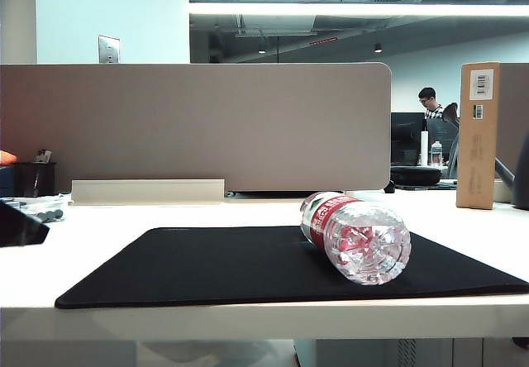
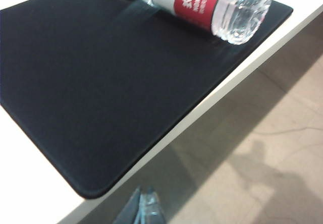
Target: Stand the plastic bottle up on the black mouse pad.
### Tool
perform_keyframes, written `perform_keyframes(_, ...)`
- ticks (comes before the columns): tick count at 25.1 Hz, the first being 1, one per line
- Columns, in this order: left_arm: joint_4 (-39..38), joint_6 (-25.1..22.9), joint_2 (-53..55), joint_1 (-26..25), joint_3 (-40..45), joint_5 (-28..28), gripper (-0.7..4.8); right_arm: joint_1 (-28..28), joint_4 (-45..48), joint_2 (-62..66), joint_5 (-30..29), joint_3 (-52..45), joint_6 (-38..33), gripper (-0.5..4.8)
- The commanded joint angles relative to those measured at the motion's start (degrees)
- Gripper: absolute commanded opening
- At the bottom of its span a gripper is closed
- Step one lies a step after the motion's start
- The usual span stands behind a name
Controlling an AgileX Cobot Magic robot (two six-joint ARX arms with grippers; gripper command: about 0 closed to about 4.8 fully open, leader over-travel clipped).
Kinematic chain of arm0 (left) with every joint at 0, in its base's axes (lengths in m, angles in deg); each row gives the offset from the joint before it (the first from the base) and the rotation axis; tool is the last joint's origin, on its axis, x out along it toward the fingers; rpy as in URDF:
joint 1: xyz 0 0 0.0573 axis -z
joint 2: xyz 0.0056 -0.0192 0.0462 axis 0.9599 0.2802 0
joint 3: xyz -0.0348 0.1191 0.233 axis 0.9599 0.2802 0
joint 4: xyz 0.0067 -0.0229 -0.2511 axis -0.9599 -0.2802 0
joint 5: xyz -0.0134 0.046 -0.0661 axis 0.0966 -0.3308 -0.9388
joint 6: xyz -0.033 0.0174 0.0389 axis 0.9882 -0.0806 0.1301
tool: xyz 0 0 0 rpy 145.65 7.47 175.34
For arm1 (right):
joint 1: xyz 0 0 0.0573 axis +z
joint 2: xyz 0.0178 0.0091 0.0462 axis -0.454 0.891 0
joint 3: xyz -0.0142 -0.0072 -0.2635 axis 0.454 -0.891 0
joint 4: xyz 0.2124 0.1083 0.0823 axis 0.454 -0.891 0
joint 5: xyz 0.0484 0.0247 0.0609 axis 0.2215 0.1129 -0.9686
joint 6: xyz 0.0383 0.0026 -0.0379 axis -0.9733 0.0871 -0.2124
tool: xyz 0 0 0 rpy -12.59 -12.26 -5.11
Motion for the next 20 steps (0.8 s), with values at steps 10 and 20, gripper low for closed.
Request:
perform_keyframes(10, 0.57, 0.02, -8.79, -0.59, -0.26, 0.0, -0.01, 12.7, -10.36, 54.18, -13.07, 30.69, 12.04, 0.11)
perform_keyframes(20, 0.5, 0.0, -11.1, -0.59, -0.26, 0.0, -0.01, 23.82, -33.83, 97.2, -3.26, 64.24, 20.2, 4.79)
